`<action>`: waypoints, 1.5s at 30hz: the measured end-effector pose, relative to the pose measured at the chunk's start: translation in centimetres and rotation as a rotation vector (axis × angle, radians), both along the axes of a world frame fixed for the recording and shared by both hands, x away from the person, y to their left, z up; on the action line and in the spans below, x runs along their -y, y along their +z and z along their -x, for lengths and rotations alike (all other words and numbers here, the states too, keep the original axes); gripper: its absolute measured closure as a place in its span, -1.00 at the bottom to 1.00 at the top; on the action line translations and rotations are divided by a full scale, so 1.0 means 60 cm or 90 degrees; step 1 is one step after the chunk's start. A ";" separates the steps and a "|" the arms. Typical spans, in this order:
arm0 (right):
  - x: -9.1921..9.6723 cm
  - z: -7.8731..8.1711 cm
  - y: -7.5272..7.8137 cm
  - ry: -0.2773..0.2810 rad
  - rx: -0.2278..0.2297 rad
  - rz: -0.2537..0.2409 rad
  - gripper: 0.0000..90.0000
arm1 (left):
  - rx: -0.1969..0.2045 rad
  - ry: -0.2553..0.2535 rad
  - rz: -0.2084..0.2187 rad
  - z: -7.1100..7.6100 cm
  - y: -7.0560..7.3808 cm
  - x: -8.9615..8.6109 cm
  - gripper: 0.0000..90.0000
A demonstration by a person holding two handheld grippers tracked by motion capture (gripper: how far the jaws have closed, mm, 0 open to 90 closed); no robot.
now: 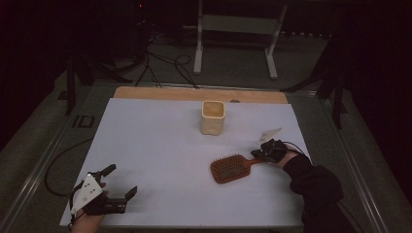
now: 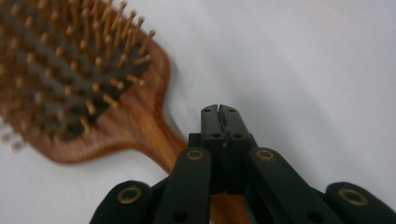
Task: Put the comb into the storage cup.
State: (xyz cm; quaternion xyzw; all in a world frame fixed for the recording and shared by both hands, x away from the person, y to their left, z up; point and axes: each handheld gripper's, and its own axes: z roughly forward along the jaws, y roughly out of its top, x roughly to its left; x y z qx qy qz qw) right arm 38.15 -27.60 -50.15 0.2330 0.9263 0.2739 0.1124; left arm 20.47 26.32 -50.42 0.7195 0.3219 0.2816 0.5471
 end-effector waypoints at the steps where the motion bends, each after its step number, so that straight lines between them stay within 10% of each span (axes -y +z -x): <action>1: 0.004 0.005 -0.001 -0.001 -0.002 -0.002 1.00 | 0.000 0.000 -0.001 0.000 0.000 0.000 -1.00; 31: 0.022 0.111 -0.008 -0.038 -0.004 -0.033 1.00 | 0.000 0.001 -0.002 0.001 0.001 0.001 -1.00; 41: 0.019 0.124 0.046 -0.105 0.036 -0.058 0.85 | -0.001 -0.001 -0.003 0.000 0.000 0.001 -1.00; 45: 0.012 0.130 0.069 -0.112 0.043 -0.076 0.51 | 0.001 -0.001 -0.004 0.001 0.001 0.001 -1.00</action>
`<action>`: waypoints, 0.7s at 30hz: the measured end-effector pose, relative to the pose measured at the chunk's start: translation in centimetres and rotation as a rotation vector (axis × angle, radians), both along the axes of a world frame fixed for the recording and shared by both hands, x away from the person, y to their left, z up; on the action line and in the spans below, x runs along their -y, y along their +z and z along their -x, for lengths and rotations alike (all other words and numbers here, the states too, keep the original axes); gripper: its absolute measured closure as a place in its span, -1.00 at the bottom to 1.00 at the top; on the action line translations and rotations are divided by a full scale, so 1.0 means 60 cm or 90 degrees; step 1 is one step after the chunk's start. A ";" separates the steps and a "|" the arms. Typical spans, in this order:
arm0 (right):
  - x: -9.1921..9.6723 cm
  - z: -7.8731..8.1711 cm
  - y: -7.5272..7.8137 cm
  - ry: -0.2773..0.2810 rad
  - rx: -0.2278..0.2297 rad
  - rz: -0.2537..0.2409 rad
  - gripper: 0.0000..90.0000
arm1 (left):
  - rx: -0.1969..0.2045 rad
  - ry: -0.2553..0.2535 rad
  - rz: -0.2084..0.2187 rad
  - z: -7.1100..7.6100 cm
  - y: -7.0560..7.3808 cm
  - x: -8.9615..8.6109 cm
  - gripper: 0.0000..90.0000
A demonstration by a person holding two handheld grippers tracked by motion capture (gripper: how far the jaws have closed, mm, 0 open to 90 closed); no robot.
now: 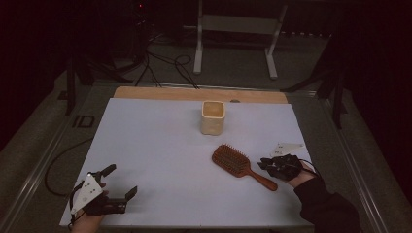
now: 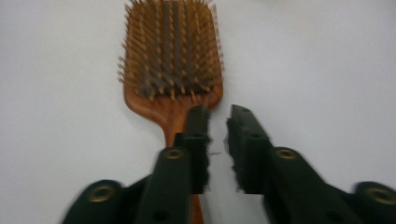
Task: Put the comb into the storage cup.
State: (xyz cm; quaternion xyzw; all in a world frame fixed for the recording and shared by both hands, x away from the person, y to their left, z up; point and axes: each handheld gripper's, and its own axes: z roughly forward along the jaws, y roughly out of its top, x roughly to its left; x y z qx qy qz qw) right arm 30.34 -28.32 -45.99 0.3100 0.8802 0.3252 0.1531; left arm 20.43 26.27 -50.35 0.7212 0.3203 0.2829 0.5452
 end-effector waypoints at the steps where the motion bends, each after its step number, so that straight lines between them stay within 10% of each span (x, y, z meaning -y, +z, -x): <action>1: -0.002 0.002 0.004 0.001 0.003 -0.003 0.38 | -0.001 0.000 -0.001 0.000 0.000 0.000 -1.00; 13: -0.018 0.004 0.030 0.013 0.004 -0.029 -0.68 | -0.003 -0.002 -0.001 0.000 0.000 0.001 -1.00; 21: -0.031 0.005 0.037 0.023 0.007 0.009 -0.77 | -0.001 -0.001 0.003 0.000 0.001 0.000 -1.00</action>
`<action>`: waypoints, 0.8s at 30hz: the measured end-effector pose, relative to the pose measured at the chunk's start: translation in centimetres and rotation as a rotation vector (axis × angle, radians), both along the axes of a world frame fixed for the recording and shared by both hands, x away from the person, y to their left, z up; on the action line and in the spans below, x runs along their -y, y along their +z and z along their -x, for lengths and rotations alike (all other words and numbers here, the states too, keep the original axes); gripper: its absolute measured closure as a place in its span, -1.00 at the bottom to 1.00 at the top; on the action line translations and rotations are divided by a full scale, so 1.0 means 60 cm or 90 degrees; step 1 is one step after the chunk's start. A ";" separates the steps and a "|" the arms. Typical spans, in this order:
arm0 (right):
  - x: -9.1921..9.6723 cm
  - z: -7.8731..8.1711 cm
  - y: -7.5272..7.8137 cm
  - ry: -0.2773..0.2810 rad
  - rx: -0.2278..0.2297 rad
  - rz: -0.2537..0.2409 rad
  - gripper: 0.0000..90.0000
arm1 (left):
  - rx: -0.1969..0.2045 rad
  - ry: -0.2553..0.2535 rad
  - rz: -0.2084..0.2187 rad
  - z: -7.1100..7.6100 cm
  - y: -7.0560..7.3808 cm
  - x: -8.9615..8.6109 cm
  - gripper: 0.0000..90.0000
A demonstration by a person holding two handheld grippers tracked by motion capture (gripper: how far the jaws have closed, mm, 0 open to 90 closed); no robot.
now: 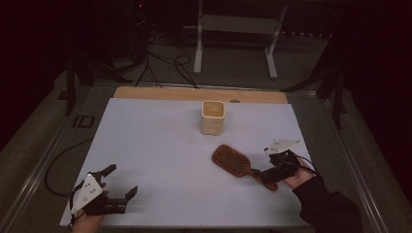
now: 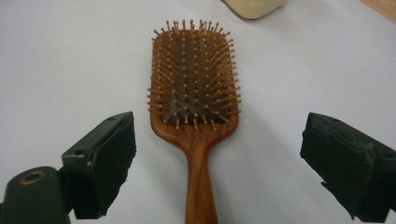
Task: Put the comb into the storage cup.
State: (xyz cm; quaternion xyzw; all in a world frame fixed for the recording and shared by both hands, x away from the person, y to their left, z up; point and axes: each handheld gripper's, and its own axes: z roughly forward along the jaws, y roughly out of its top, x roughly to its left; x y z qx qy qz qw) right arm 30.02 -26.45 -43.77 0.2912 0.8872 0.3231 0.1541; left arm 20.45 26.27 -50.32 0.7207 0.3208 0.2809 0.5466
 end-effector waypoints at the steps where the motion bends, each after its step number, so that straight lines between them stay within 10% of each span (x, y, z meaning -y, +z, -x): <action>1: -0.002 0.000 0.001 0.000 0.001 0.007 -0.77 | 0.000 0.000 -0.003 0.000 0.000 0.000 -1.00; 24: -0.030 -0.006 -0.042 0.030 -0.071 0.098 -0.75 | -0.002 -0.003 -0.003 0.000 0.000 0.001 -1.00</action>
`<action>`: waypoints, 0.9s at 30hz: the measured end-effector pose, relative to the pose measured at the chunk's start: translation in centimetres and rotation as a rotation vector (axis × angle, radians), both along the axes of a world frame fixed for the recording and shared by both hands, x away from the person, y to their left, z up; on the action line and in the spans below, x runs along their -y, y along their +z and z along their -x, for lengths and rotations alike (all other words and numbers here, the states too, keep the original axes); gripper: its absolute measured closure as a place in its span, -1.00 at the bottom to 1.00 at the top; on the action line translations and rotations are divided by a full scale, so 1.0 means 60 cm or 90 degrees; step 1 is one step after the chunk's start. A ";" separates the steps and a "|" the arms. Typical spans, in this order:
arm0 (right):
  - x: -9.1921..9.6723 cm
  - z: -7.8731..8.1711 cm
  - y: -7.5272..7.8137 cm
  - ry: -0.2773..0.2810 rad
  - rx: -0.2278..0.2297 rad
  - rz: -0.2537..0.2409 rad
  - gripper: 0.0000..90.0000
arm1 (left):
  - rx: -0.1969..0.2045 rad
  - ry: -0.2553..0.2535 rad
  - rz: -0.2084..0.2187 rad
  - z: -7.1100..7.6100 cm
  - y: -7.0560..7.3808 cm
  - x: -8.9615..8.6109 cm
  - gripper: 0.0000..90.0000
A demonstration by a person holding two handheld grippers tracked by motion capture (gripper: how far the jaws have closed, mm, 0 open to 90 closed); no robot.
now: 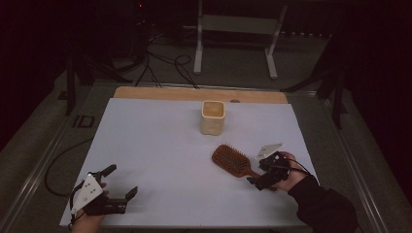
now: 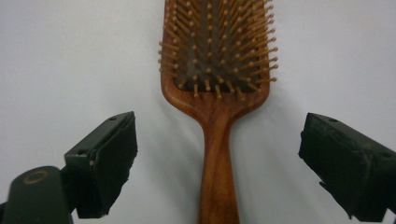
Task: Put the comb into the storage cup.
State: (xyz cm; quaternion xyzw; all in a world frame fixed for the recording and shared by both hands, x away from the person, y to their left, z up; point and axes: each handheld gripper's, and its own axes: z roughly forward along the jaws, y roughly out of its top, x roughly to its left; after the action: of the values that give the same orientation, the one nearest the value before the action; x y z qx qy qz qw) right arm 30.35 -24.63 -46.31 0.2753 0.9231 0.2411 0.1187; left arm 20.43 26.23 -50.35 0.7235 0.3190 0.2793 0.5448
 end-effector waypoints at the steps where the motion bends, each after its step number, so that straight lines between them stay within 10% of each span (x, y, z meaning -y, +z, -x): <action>1: 0.000 -0.001 -0.002 0.004 0.001 0.011 -0.74 | 0.001 0.000 0.000 0.000 0.000 0.000 -1.00; 27: -0.026 -0.039 -0.034 0.004 -0.093 0.122 -0.11 | 0.000 0.000 0.002 0.000 0.000 0.000 -1.00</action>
State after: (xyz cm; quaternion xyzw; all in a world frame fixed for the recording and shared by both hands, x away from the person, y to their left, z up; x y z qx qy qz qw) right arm 32.70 -23.10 -48.36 0.2765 0.9489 0.1315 0.0763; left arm 20.44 26.24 -50.35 0.7227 0.3191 0.2788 0.5460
